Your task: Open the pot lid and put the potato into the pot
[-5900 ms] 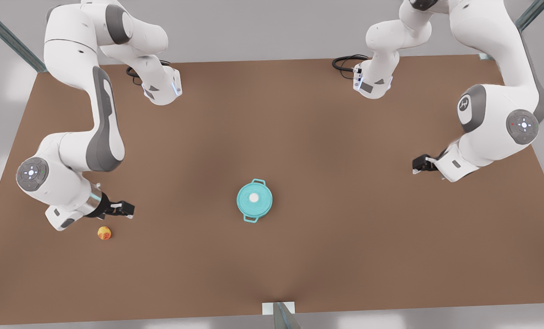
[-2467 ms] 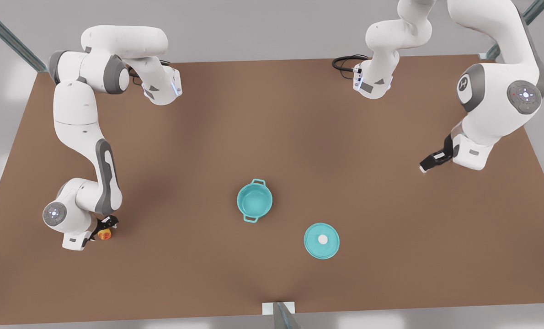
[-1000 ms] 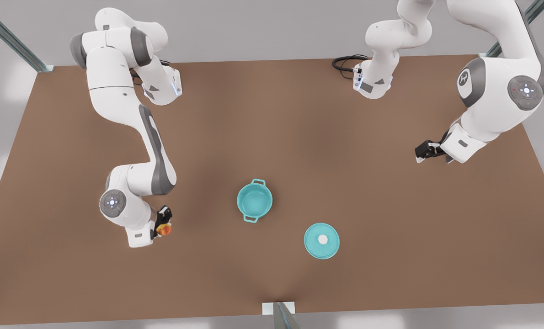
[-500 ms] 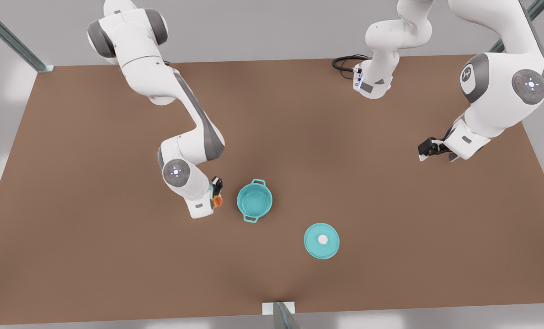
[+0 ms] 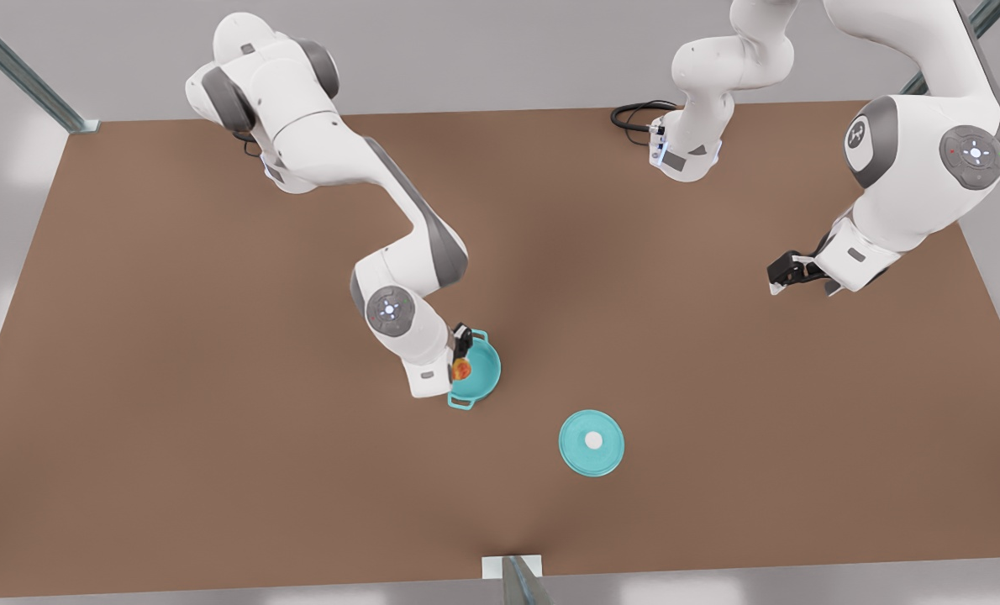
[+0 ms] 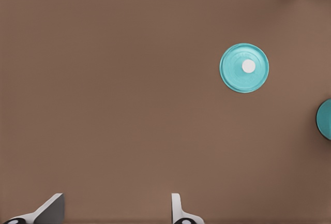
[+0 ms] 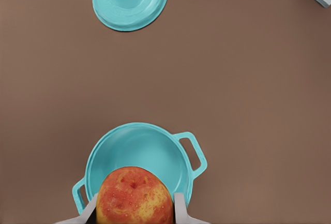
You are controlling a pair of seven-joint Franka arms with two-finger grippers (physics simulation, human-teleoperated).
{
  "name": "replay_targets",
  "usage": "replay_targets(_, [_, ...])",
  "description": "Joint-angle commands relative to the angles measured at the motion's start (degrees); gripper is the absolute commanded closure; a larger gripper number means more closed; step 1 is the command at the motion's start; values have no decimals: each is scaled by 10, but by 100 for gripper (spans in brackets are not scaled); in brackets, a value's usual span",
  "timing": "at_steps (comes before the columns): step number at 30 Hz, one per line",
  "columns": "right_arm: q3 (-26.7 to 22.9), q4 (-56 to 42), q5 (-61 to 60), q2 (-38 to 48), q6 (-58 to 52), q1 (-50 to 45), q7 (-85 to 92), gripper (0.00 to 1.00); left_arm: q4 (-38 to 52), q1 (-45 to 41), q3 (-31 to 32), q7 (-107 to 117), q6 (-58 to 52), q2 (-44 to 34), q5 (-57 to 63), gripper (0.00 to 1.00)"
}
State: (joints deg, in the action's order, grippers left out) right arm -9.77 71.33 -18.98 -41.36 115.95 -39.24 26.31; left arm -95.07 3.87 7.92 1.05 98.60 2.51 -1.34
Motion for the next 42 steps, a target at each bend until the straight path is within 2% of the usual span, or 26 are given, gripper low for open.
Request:
replay_targets(1, [0,-15,-3,-10,1,-6,-134,51,0,1,1,-2,-1,-1,1,0])
replay_targets(6, [0,-13,-4,-26,11,-11,-136,51,1,1,2,-1,1,-1,1,0])
replay_targets(10, [0,28,-5,-29,37,-18,-137,52,1,0,3,1,-10,-5,0,0])
replay_targets(22, [0,29,-5,-77,83,-30,-137,52,2,-2,4,15,-10,-1,2,0])
replay_targets(23, [0,29,-5,-77,83,-30,-137,48,-1,-2,4,12,-10,0,2,0])
replay_targets(24, [-1,27,-5,-77,83,-29,-137,15,-1,-2,3,12,-4,4,2,0])
replay_targets(25, [-1,26,-6,-76,83,-29,-137,0,-1,-2,3,12,-8,2,2,0])
replay_targets(28, [-1,24,-6,-72,81,-29,-137,0,-1,-2,3,13,-8,1,2,0])
replay_targets(30, [-12,23,-21,-16,32,-26,-138,0,5,-2,4,16,-8,2,1,0])
replay_targets(31, [-58,24,-21,29,-24,-23,-137,0,6,-3,4,22,-8,4,-6,0])
replay_targets(32, [-133,22,-14,76,-96,-13,-128,0,6,-2,4,26,-10,5,-8,0])
replay_targets(33, [-169,15,-8,97,-183,49,-50,0,18,-2,3,27,-10,11,-31,0])
replay_targets(35, [-162,15,43,115,-223,177,75,0,26,1,3,19,-10,16,-24,0])
replay_targets(38, [-161,20,46,110,-255,185,67,0,34,2,1,-87,-10,20,-27,0])
replay_targets(42, [-159,20,43,109,-267,163,32,0,35,2,2,-87,-10,24,-24,0])
